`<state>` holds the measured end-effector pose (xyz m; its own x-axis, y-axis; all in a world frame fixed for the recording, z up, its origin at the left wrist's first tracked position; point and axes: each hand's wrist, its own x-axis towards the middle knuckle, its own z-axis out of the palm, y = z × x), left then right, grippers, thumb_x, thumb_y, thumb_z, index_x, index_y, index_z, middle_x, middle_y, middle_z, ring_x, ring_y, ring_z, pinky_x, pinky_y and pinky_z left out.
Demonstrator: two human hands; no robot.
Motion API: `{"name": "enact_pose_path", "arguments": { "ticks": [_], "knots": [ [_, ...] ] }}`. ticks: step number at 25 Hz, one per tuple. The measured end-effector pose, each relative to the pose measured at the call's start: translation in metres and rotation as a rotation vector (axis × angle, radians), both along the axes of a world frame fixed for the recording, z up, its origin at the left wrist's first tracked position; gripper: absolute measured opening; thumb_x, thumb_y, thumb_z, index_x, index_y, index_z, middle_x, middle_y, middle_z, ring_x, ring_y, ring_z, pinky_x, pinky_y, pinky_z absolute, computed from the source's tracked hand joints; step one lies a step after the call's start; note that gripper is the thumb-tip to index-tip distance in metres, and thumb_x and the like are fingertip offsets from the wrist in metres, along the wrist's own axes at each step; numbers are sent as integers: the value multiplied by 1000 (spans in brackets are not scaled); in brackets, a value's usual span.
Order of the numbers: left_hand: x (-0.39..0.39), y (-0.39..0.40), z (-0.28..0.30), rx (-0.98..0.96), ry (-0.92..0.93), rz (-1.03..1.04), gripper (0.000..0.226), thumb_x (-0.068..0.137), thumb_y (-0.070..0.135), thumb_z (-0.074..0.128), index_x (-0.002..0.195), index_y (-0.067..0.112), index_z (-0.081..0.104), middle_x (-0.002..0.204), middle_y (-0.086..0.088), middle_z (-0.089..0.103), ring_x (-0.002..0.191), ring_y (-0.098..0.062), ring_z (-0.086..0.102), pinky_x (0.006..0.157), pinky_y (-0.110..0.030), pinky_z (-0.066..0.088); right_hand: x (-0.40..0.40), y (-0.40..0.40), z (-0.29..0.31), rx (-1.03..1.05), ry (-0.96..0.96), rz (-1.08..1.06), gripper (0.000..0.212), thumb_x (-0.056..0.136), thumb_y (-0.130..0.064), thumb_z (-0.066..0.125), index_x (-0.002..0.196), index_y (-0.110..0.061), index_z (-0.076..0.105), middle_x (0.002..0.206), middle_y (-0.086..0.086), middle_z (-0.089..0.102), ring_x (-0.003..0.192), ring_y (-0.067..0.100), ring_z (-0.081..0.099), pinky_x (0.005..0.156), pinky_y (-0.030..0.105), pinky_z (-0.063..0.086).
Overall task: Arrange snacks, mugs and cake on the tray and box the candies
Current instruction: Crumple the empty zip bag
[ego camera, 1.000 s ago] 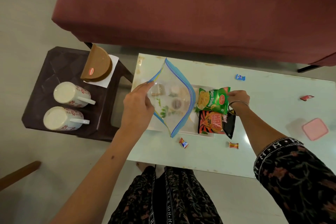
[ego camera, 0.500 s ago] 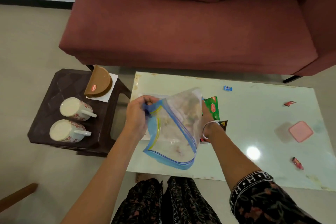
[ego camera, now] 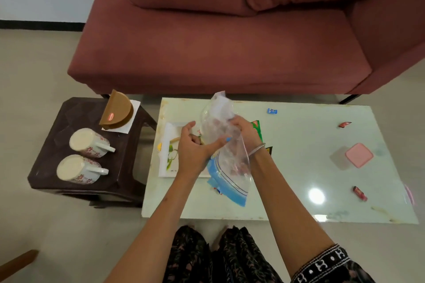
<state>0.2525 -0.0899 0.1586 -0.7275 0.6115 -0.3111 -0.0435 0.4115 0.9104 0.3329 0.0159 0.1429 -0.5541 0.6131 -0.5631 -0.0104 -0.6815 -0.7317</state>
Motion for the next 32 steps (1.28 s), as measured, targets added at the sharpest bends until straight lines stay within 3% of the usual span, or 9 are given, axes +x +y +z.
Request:
{"name": "enact_pose_path", "arguments": {
  "ticks": [5,8,11,14,16,18,21,26,32],
  "knots": [
    [-1,9,0,125,77,-182,88,60,42,80,135,37,34,125,3,49,109,-11,51,87,-26,52,9,-6,36,-79,235,-119,28,75,-24,43,58,-11,62,57,2,61,58,16,58,55,23,50],
    [3,12,5,294,83,-244,48,73,27,72,110,46,47,109,20,56,98,9,55,76,-5,46,5,-12,40,96,143,-48,10,69,-13,56,74,-5,60,70,10,62,61,16,61,57,23,53],
    [7,20,15,414,134,-192,20,76,20,61,96,22,61,93,7,64,84,-2,61,75,-18,51,15,-11,42,415,-43,-247,19,73,5,64,78,-12,58,80,8,62,67,16,59,58,21,51],
    [18,35,27,495,240,-159,21,76,10,60,95,1,60,91,-5,63,81,-12,59,72,-21,49,46,-11,44,507,-396,-380,33,78,-40,68,102,-18,59,112,6,61,88,11,60,68,13,49],
    [33,45,34,564,303,-190,15,76,2,62,89,3,57,88,-7,60,79,-14,57,68,-22,47,73,-13,44,225,-392,-199,59,75,-71,50,109,-24,59,126,5,58,106,20,61,86,29,52],
    [58,50,35,589,400,-297,17,75,-3,63,84,8,55,85,-7,56,77,-19,55,65,-26,45,102,-17,47,-139,-4,0,82,67,-85,38,119,-27,59,130,7,58,115,31,58,92,47,50],
    [102,51,29,558,589,-464,15,73,6,68,82,5,57,86,-10,60,79,-25,53,71,-22,42,144,-12,49,-223,374,62,96,66,-86,35,140,-24,40,148,11,38,131,35,39,103,50,37],
    [192,52,36,562,446,-727,50,59,16,72,102,17,47,104,17,48,96,-13,45,71,-25,46,221,9,61,-81,468,-58,67,78,-63,53,126,-16,49,111,7,61,104,25,60,94,39,44],
    [331,75,49,531,153,-541,85,55,64,71,118,20,36,116,-4,42,107,-13,48,86,-13,46,335,28,69,152,163,-418,39,90,-46,49,96,-11,65,98,10,67,92,28,62,83,38,49]
  ]
}}
